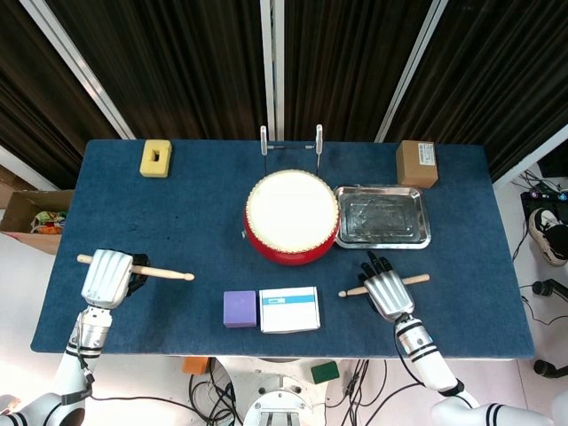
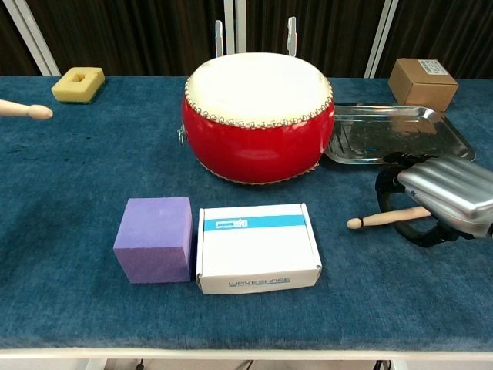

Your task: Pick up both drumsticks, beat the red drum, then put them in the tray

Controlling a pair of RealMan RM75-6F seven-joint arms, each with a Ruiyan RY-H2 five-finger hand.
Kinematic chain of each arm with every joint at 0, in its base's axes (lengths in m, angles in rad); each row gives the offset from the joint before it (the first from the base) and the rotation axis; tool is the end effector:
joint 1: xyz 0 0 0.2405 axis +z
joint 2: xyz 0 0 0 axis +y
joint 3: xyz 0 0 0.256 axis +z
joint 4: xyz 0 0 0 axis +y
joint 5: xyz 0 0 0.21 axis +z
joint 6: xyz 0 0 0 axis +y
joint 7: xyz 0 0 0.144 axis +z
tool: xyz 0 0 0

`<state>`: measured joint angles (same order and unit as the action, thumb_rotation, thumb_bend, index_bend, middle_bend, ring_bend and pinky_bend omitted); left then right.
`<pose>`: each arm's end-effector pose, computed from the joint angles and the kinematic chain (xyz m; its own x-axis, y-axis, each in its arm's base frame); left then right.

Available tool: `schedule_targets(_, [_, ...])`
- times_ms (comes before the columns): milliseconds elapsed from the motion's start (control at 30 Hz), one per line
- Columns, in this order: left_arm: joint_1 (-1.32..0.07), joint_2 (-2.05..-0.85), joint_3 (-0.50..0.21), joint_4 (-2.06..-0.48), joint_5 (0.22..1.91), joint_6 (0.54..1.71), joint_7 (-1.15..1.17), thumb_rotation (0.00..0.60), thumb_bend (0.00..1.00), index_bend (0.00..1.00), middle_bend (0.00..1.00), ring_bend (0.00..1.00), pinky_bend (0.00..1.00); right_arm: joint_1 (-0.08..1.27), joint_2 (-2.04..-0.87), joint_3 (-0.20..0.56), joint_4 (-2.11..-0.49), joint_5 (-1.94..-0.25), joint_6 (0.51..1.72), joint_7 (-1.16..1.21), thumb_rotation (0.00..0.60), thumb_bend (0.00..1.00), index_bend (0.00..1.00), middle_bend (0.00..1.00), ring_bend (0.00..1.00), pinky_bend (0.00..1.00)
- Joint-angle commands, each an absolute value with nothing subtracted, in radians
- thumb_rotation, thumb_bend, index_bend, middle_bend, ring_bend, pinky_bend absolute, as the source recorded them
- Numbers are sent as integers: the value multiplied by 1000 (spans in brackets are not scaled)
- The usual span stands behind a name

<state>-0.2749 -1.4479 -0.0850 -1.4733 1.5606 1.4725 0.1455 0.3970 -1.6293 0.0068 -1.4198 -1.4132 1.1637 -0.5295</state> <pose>-0.2476 0.2379 0.0664 0.3474 -0.0811 0.9342 0.9034 -0.2379 -0.3566 -0.2264 -0.2384 -0.0375 0.6354 -0.1802 0.7508 -0.7496 -0.3772 0.5439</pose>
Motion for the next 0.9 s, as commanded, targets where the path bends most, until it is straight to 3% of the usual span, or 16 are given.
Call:
schedule_targets(33, [-274,-1446,-84,-1474,1559,1473,142,600,641,995,1000,1000,1000,371,-1597,7,-1458,-1462,1223,-351,600,477,629,328,61,225])
schedule_targets(233, [-270,-1439,-86,-1480,1552,1474,126,600,641,994,1000,1000,1000,340,-1487,20,-1552,-1498,1268,113,600,479,643,357,99,225])
schedule_targets(400, [-268,-1438,-84,-1486,1546,1470,121,600,641,994,1000,1000,1000,326,-1431,32,-1527,-1536,1296,622,600,485,644,385,140,225])
schedule_targets(600, [-270,-1437,-84,-1495,1543,1464,120,600,641,993,1000,1000,1000,321,-1441,28,-1421,-1563,1311,1099,600,487,645,407,172,225])
schedule_targets(900, [-274,-1433,-82,-1509,1539,1451,128,600,641,992,1000,1000,1000,328,-1485,51,-1293,-1537,1287,1604,600,489,653,432,208,252])
